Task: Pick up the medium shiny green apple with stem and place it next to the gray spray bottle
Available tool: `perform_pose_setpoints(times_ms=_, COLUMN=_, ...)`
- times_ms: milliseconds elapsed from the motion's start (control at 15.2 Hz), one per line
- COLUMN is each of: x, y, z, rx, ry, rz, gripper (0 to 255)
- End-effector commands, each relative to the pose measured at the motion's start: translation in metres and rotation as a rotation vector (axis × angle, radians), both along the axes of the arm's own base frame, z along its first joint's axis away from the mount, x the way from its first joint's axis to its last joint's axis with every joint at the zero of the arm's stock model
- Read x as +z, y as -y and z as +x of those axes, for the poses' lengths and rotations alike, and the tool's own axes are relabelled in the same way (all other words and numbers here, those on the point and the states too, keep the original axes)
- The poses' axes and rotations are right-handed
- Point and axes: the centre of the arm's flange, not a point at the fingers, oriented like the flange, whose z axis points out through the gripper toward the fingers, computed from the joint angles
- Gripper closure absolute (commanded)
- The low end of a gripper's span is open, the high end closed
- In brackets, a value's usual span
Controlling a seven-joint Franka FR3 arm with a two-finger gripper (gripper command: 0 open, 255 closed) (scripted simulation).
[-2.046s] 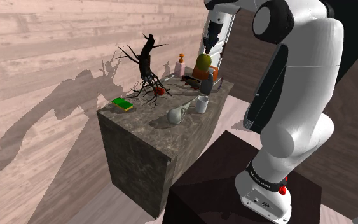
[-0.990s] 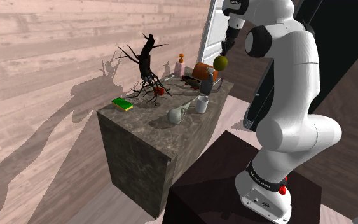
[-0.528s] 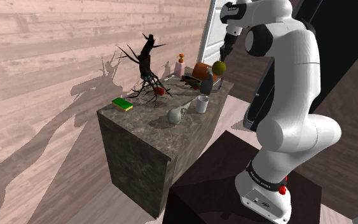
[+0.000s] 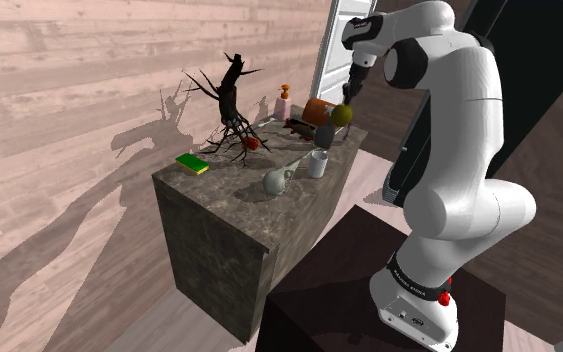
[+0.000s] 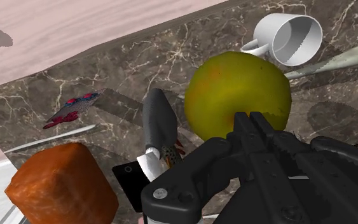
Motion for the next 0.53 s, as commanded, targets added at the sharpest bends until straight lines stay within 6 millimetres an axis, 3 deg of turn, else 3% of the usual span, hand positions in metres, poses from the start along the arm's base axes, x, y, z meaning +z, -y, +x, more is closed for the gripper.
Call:
perform_pose_setpoints(times_ms=0, x=-0.011, y=0.0, z=-0.001, rx=0.0, ry=0.0, rz=-0.001, gripper=255)
perform_pose_setpoints(times_ms=462, x=-0.048, y=0.0, z=-0.001, rx=0.0, ry=0.0, rz=-0.001, gripper=255)
